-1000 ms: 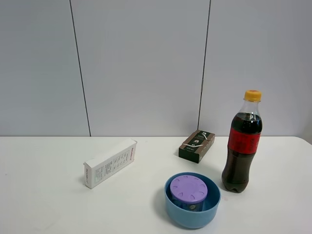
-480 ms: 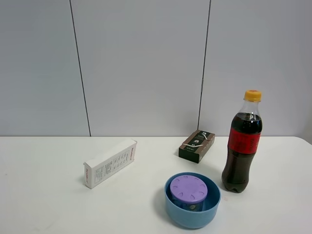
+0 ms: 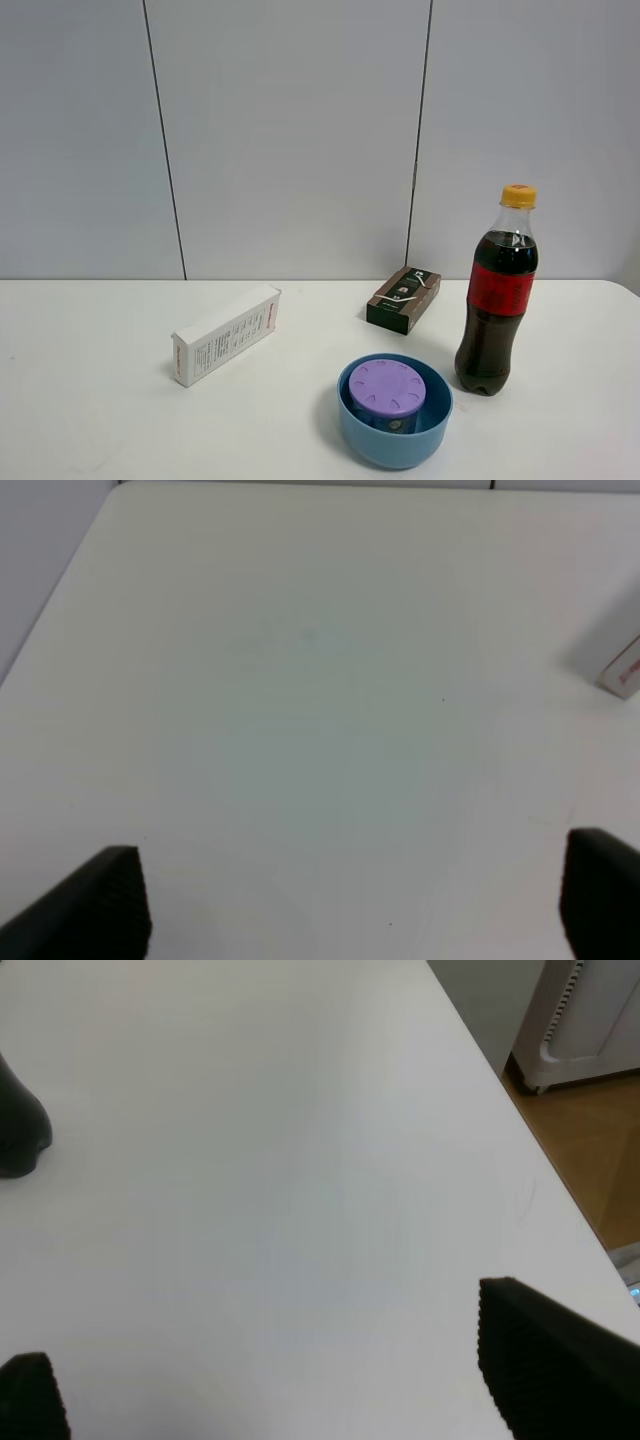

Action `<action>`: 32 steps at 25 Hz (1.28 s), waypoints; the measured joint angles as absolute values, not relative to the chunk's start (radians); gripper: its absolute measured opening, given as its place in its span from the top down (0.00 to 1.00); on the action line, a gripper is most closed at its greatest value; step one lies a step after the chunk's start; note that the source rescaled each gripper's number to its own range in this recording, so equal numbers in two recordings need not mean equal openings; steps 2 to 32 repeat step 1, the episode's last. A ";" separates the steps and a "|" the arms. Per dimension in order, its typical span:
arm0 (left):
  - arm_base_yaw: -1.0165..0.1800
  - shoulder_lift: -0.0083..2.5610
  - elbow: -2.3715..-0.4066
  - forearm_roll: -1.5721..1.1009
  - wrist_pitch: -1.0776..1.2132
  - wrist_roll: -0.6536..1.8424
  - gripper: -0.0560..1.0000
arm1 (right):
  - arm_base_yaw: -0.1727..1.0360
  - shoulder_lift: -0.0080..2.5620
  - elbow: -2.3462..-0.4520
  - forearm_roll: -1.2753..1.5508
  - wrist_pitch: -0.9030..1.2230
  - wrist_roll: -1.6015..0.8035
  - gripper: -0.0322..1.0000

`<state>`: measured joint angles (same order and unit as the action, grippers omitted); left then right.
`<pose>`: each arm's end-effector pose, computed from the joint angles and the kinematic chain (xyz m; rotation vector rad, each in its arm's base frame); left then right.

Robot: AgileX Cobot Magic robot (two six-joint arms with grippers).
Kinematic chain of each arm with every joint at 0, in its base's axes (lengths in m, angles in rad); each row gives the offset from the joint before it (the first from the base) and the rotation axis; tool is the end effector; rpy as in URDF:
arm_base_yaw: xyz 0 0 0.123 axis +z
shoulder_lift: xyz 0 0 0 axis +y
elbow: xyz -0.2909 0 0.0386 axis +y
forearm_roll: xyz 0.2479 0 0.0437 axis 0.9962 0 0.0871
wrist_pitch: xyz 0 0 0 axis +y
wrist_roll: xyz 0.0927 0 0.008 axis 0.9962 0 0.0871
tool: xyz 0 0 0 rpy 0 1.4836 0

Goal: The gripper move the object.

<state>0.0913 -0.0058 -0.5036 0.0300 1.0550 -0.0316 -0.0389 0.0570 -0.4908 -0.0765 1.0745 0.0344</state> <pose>-0.0128 0.0013 0.2777 -0.1261 2.0257 0.0735 -0.0029 -0.0061 0.2732 0.0789 2.1217 -0.0957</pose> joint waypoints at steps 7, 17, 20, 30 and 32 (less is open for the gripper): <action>0.091 -0.006 -0.504 0.030 1.055 -0.032 0.61 | -0.039 0.057 -0.491 -0.077 1.074 0.034 0.00; 0.091 -0.006 -0.504 0.030 1.055 -0.032 0.61 | -0.039 0.057 -0.491 -0.077 1.074 0.034 0.00; 0.091 -0.006 -0.504 0.030 1.055 -0.032 0.61 | -0.039 0.057 -0.491 -0.077 1.074 0.034 0.00; 0.091 -0.006 -0.504 0.030 1.055 -0.032 0.61 | -0.039 0.057 -0.491 -0.077 1.074 0.034 0.00; 0.091 -0.006 -0.504 0.030 1.055 -0.032 0.61 | -0.039 0.057 -0.491 -0.077 1.074 0.034 0.00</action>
